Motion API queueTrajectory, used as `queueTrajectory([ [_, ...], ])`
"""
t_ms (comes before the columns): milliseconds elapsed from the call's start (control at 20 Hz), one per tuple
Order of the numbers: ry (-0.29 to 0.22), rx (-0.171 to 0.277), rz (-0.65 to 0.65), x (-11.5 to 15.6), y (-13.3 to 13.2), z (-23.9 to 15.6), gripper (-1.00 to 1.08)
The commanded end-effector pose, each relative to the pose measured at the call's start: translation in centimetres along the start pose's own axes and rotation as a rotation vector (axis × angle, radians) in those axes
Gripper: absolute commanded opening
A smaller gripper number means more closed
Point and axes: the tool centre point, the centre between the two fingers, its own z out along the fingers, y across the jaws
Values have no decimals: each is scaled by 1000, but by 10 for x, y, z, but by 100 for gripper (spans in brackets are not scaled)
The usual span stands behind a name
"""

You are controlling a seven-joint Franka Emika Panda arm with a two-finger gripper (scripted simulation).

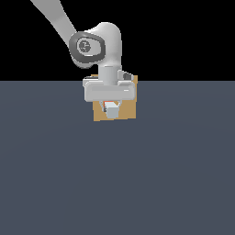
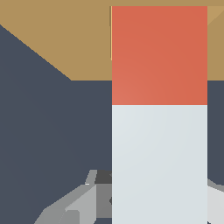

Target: Insert the peg into the horizontal hole in a box.

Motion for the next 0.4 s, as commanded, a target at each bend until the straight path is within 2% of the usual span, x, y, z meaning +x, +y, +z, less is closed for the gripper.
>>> queueTrajectory([
  [0, 0, -4, 1, 18, 1, -2, -100],
  [350, 0, -5, 1, 38, 3, -2, -100],
])
